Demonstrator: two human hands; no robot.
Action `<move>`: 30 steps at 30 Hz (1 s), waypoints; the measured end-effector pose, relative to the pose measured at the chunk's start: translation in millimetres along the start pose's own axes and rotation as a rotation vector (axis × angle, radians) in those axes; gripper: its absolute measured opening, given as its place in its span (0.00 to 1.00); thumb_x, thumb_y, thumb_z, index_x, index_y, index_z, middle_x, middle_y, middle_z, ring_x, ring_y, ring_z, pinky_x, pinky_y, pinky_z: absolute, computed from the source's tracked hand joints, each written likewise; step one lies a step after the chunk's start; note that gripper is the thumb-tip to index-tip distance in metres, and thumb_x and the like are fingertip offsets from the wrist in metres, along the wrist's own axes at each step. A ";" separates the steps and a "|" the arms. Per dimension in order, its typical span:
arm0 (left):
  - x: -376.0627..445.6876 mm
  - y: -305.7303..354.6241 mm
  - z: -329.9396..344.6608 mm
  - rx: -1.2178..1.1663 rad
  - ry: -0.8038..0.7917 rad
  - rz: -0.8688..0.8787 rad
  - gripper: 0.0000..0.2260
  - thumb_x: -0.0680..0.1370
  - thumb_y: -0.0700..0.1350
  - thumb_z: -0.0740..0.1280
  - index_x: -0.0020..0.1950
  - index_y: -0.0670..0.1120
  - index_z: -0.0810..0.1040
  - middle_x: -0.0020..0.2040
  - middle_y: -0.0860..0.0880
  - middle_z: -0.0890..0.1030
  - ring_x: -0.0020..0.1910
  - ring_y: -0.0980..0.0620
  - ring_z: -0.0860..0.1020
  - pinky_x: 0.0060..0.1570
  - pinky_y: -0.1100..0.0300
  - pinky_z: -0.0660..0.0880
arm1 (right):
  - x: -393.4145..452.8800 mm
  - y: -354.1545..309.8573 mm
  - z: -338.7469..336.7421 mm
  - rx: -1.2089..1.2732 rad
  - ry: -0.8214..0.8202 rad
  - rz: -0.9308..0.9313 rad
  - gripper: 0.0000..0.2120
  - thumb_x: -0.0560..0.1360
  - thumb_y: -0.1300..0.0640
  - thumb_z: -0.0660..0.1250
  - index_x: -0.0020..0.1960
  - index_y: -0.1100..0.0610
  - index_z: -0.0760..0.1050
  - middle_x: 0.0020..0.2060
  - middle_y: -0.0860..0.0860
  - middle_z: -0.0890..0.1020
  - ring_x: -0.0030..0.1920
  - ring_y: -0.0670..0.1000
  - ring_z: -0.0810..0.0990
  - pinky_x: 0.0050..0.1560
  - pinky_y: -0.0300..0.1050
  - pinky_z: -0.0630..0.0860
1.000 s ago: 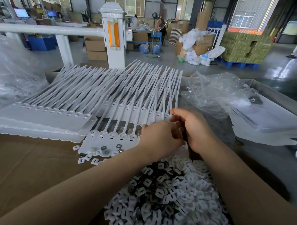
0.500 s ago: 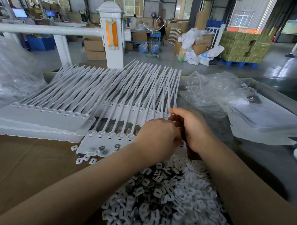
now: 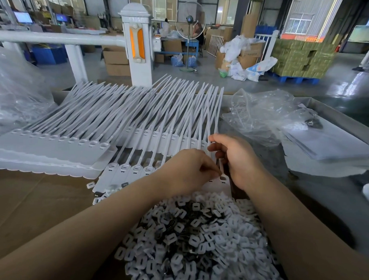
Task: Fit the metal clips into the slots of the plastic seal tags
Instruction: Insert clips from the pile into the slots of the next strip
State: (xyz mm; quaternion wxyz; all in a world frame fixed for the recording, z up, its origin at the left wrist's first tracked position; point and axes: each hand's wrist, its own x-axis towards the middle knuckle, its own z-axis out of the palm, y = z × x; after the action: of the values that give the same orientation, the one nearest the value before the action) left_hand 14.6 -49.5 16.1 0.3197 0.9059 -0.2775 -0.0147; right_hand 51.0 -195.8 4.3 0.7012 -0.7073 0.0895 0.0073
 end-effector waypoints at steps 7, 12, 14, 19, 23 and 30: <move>-4.8 -2.8 -0.9 0.144 -0.061 0.142 0.12 0.80 0.43 0.65 0.58 0.54 0.83 0.48 0.56 0.75 0.46 0.60 0.74 0.50 0.69 0.69 | 1.9 0.9 0.1 0.018 0.009 0.003 0.06 0.75 0.53 0.69 0.48 0.55 0.82 0.36 0.48 0.83 0.39 0.49 0.74 0.41 0.45 0.68; -4.3 -1.1 -4.2 0.169 -0.021 0.189 0.11 0.80 0.42 0.66 0.58 0.53 0.84 0.48 0.54 0.79 0.47 0.58 0.77 0.50 0.65 0.72 | 1.1 0.9 -0.9 0.015 0.005 0.000 0.07 0.75 0.52 0.69 0.48 0.54 0.82 0.35 0.47 0.83 0.38 0.48 0.73 0.39 0.44 0.68; -4.7 -2.9 -14.7 -0.010 -0.029 0.133 0.09 0.78 0.40 0.69 0.54 0.51 0.85 0.44 0.60 0.81 0.44 0.64 0.79 0.46 0.73 0.72 | 1.4 0.9 -1.0 0.008 0.005 -0.010 0.07 0.75 0.52 0.68 0.48 0.54 0.82 0.33 0.46 0.83 0.38 0.48 0.73 0.41 0.45 0.67; -10.9 -11.0 -42.0 -0.211 -0.274 0.028 0.05 0.73 0.40 0.75 0.47 0.50 0.87 0.41 0.58 0.85 0.37 0.64 0.80 0.41 0.74 0.73 | 1.9 0.9 -1.1 -0.017 0.010 -0.041 0.07 0.77 0.52 0.67 0.49 0.54 0.82 0.32 0.45 0.83 0.40 0.49 0.74 0.44 0.46 0.67; -13.4 -11.4 -42.4 -0.109 -0.376 0.035 0.08 0.72 0.43 0.77 0.49 0.51 0.86 0.41 0.56 0.84 0.35 0.61 0.78 0.39 0.74 0.70 | 1.9 1.0 -1.1 -0.031 0.007 -0.052 0.06 0.76 0.52 0.67 0.48 0.53 0.82 0.32 0.45 0.83 0.41 0.50 0.74 0.46 0.47 0.67; -15.0 -6.1 -36.0 -0.106 -0.400 0.035 0.04 0.72 0.43 0.77 0.45 0.50 0.85 0.41 0.55 0.84 0.36 0.62 0.77 0.39 0.73 0.72 | 1.4 0.3 -1.9 -0.025 0.005 -0.036 0.05 0.74 0.52 0.70 0.47 0.53 0.82 0.32 0.46 0.83 0.41 0.50 0.74 0.47 0.48 0.67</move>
State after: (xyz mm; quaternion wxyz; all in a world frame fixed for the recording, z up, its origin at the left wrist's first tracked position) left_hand 12.3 -17.3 38.8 0.3055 0.8619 -0.3498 -0.2033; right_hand 52.1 -197.9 3.9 0.6921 -0.7175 0.0783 -0.0059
